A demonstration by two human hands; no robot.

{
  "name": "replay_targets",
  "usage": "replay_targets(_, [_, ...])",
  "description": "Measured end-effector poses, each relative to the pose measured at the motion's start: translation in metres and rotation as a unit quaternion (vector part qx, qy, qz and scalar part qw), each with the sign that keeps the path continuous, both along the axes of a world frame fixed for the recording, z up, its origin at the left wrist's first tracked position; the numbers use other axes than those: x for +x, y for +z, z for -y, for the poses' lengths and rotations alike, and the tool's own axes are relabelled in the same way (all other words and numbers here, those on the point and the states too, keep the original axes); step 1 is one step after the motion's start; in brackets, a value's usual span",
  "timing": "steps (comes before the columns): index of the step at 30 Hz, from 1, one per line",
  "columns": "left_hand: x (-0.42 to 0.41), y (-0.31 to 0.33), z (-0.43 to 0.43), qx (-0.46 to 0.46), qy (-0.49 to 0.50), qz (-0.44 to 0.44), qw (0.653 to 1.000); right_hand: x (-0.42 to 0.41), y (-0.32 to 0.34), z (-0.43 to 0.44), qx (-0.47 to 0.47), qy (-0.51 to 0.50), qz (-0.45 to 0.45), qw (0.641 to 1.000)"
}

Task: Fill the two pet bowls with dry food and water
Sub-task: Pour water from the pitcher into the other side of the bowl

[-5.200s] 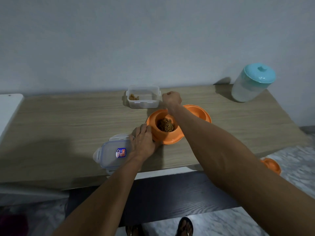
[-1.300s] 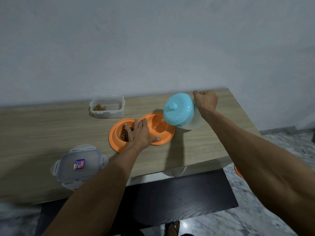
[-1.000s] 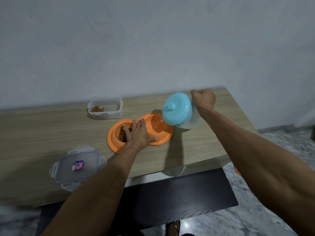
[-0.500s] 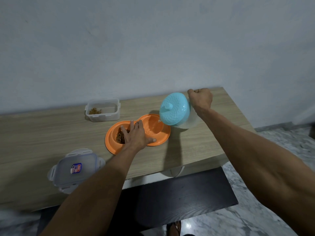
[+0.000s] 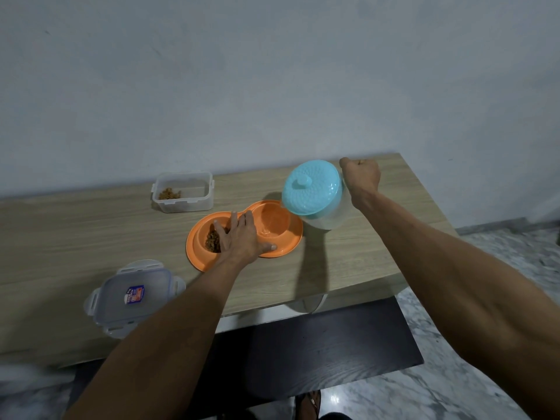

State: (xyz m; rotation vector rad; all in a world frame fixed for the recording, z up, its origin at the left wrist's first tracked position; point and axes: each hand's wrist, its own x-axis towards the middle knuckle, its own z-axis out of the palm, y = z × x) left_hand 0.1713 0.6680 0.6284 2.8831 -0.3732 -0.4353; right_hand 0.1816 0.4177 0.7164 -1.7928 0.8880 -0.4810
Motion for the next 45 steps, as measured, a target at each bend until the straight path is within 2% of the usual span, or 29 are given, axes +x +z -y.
replay_targets(9, [-0.002,0.004,0.002,-0.002,0.012,-0.001,1.000,0.018,-0.010,0.021,0.105,-0.038,0.010,0.994])
replay_targets(16, [-0.001,0.001,0.002,-0.014,0.013,0.016,1.000,0.041,-0.023,0.037,0.151,-0.046,0.019,0.987])
replay_targets(35, [-0.004,0.000,0.003,-0.019,0.023,0.011,0.999,0.050,-0.047,0.068,0.249,-0.042,0.023,0.967])
replay_targets(45, [-0.012,0.003,0.005,-0.030,0.035,0.035,0.998,0.029,-0.039,0.063,0.248,-0.053,0.023,0.967])
